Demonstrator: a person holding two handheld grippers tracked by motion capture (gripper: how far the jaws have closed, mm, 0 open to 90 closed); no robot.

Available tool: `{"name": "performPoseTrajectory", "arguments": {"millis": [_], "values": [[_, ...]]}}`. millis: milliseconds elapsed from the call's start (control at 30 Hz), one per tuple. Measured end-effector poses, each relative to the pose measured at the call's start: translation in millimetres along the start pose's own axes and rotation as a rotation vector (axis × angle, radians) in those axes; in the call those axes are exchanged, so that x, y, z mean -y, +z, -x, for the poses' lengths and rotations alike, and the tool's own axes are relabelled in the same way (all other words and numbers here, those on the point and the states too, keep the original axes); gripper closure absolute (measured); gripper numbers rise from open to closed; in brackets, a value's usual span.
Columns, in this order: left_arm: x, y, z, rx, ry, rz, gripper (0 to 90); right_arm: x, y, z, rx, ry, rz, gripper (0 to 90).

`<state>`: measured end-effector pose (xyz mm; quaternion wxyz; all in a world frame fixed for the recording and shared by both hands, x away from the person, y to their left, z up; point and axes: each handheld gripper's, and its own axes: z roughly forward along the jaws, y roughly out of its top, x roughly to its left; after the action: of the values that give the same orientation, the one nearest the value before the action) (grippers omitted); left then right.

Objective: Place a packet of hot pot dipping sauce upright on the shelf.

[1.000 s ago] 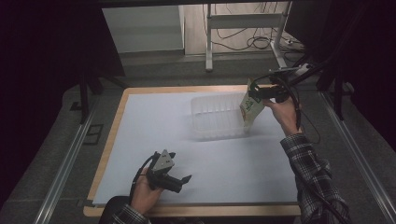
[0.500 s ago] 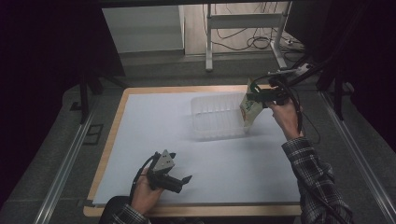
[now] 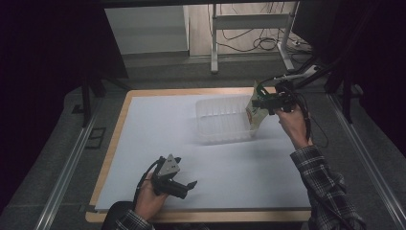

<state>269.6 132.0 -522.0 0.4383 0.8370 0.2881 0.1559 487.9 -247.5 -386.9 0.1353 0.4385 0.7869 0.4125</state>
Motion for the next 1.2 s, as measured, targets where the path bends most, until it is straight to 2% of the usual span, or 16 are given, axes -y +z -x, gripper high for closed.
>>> {"name": "performPoseTrajectory", "arguments": {"millis": [433, 767, 1033, 1200], "values": [[0.0, -0.2, -0.4, 0.002, -0.005, 0.003, 0.2, 10.4, -8.6, -10.0, 0.025, -0.065, -0.001, 6.0], [0.0, 0.0, -0.3, 0.005, -0.006, 0.004, 0.3, 19.8, -15.5, -13.5, 0.028, -0.055, 0.027, 5.5], [-0.1, 0.3, 0.1, 0.006, -0.004, 0.003, 0.3, 30.0, -18.2, -14.9, 0.010, -0.050, 0.040, 5.5], [-0.1, 0.5, 0.3, 0.008, -0.004, 0.002, 0.3, 35.6, -20.5, -15.4, 0.020, -0.047, 0.052, 5.0]]}}
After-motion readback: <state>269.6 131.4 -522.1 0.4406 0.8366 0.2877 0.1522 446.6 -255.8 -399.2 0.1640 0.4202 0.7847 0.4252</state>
